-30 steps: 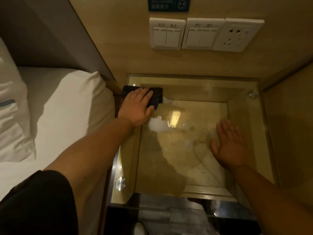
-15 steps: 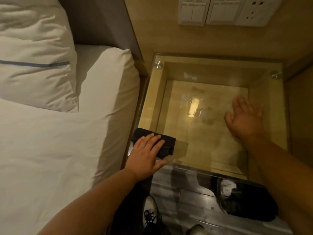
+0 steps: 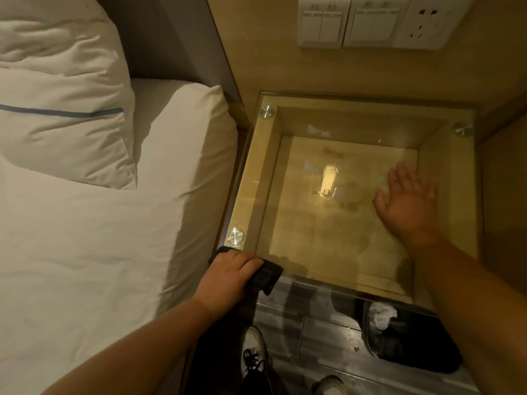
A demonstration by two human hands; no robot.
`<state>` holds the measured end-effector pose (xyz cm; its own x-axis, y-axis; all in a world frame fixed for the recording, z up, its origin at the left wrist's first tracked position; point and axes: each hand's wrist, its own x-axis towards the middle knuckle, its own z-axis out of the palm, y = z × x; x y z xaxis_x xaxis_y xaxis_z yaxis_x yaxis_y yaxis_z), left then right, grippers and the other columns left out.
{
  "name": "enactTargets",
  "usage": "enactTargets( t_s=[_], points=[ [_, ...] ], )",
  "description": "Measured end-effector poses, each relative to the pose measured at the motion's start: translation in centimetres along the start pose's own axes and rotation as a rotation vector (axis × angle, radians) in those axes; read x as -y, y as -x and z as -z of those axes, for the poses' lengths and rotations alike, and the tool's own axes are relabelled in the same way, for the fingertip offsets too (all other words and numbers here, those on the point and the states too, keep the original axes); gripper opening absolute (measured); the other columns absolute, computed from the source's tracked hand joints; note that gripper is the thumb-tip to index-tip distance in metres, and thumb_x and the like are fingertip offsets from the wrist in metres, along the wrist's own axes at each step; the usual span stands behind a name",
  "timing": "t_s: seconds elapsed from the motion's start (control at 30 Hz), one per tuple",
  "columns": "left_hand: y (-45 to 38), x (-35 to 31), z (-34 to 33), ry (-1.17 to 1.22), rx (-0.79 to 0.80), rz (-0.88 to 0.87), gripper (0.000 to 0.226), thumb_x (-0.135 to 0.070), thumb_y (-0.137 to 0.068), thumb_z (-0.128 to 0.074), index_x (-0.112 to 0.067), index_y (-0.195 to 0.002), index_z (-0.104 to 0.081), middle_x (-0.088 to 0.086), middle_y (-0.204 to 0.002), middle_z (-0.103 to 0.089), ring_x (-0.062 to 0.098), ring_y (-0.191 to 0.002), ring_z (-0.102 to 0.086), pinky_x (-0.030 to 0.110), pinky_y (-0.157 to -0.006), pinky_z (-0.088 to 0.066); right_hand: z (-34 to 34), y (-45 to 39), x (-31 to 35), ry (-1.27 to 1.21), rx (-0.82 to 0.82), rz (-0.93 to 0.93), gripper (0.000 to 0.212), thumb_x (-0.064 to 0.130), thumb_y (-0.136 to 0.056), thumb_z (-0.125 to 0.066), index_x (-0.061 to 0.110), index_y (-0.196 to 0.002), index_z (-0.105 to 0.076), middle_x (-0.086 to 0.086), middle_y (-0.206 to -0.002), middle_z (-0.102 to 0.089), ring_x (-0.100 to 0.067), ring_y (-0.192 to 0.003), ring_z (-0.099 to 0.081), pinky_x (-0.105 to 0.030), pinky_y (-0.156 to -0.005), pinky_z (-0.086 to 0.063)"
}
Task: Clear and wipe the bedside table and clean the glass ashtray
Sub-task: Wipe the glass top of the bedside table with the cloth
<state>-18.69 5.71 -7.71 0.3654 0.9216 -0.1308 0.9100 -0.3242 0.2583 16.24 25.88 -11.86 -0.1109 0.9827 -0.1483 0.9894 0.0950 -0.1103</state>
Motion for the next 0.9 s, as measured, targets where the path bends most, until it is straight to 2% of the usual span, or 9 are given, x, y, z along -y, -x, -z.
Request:
enactTargets(
  t_s=[0.1, 0.2, 0.3, 0.47, 0.53, 0.6, 0.67, 0.8, 0.9],
  points=[
    [-4.5, 0.1, 3.1, 0.340, 0.000, 0.254, 0.051, -0.006, -0.076, -0.066, -0.025, -0.123, -0.056, 0.002, -0.114, -0.063, 0.022, -0.104, -0.059, 0.027, -0.088, -0.043, -0.1, 0.0, 0.0, 0.020, 0.047, -0.030, 0.070, 0.052, -0.090, -0.016, 0.015, -0.148, -0.023, -0.006, -0.158, -0.017, -0.021, -0.145, -0.010, -0.056, -0.112, -0.007],
    [-14.0, 1.0, 6.5, 0.486, -0.225, 0.436, 0.046, -0.003, -0.083, -0.054, -0.023, -0.124, -0.057, 0.005, -0.115, -0.064, 0.021, -0.104, -0.059, 0.022, -0.080, -0.038, 0.0, -0.3, 0.1, 0.051, 0.086, -0.037, 0.072, 0.054, -0.089, -0.010, 0.017, -0.150, -0.017, -0.004, -0.159, -0.011, -0.019, -0.145, -0.006, -0.053, -0.113, -0.005],
    [-25.4, 2.6, 8.9, 0.371, -0.323, 0.315, 0.044, -0.003, -0.086, -0.055, -0.018, -0.128, -0.055, 0.008, -0.121, -0.061, 0.023, -0.110, -0.056, 0.027, -0.086, -0.042, -0.1, -0.4, 0.0, 0.065, 0.050, -0.017, 0.069, 0.053, -0.090, -0.016, 0.014, -0.147, -0.026, -0.007, -0.157, -0.021, -0.023, -0.144, -0.016, -0.055, -0.112, -0.010],
    [-38.8, 4.3, 8.2, 0.042, -0.172, 0.086, 0.052, -0.006, -0.089, -0.046, -0.014, -0.140, -0.043, 0.019, -0.136, -0.049, 0.037, -0.120, -0.049, 0.040, -0.094, -0.042, -1.3, -0.7, -0.5, 0.051, 0.001, -0.026, 0.067, 0.052, -0.089, -0.026, 0.015, -0.146, -0.028, -0.005, -0.156, -0.023, -0.019, -0.143, -0.010, -0.054, -0.112, -0.016],
    [-40.4, 4.1, 6.1, -0.003, -0.084, 0.060, 0.053, -0.006, -0.091, -0.041, -0.016, -0.143, -0.038, 0.019, -0.142, -0.043, 0.037, -0.126, -0.043, 0.042, -0.100, -0.037, -1.6, -0.7, -0.5, 0.058, -0.048, -0.013, 0.066, 0.050, -0.089, -0.029, 0.015, -0.144, -0.030, -0.006, -0.155, -0.026, -0.019, -0.142, -0.010, -0.050, -0.113, -0.008],
    [-40.6, 3.9, 4.1, -0.037, -0.068, 0.057, 0.059, 0.002, -0.090, -0.042, -0.014, -0.146, -0.032, 0.015, -0.151, -0.032, 0.033, -0.137, -0.030, 0.042, -0.113, -0.021, -1.6, -0.7, -0.4, 0.057, -0.082, -0.003, 0.064, 0.048, -0.087, -0.032, 0.014, -0.141, -0.033, -0.008, -0.153, -0.030, -0.020, -0.141, -0.014, -0.045, -0.112, 0.000],
    [-40.2, 3.9, 3.6, -0.020, -0.068, 0.051, 0.064, 0.007, -0.088, -0.044, -0.012, -0.147, -0.028, 0.014, -0.155, -0.025, 0.028, -0.142, -0.020, 0.039, -0.116, -0.009, -1.6, -0.8, -0.5, 0.052, -0.097, -0.005, 0.063, 0.047, -0.087, -0.033, 0.014, -0.141, -0.034, -0.008, -0.152, -0.031, -0.021, -0.141, -0.017, -0.046, -0.111, -0.002],
    [-36.1, 2.8, 3.7, 0.015, -0.023, 0.001, 0.065, 0.008, -0.086, -0.045, -0.012, -0.146, -0.031, 0.014, -0.153, -0.029, 0.027, -0.141, -0.024, 0.035, -0.116, -0.007, -1.2, -0.5, -0.4, 0.031, -0.087, -0.003, 0.064, 0.048, -0.088, -0.033, 0.014, -0.142, -0.035, -0.007, -0.153, -0.031, -0.021, -0.142, -0.020, -0.054, -0.111, -0.013],
    [-30.0, 0.3, 2.5, 0.049, 0.018, 0.021, 0.063, 0.004, -0.087, -0.045, -0.013, -0.146, -0.031, 0.012, -0.154, -0.028, 0.026, -0.142, -0.023, 0.034, -0.115, -0.004, -0.8, -0.5, -0.2, 0.016, -0.052, 0.006, 0.065, 0.048, -0.089, -0.030, 0.013, -0.143, -0.034, -0.008, -0.154, -0.029, -0.023, -0.143, -0.020, -0.056, -0.112, -0.009]
  ],
)
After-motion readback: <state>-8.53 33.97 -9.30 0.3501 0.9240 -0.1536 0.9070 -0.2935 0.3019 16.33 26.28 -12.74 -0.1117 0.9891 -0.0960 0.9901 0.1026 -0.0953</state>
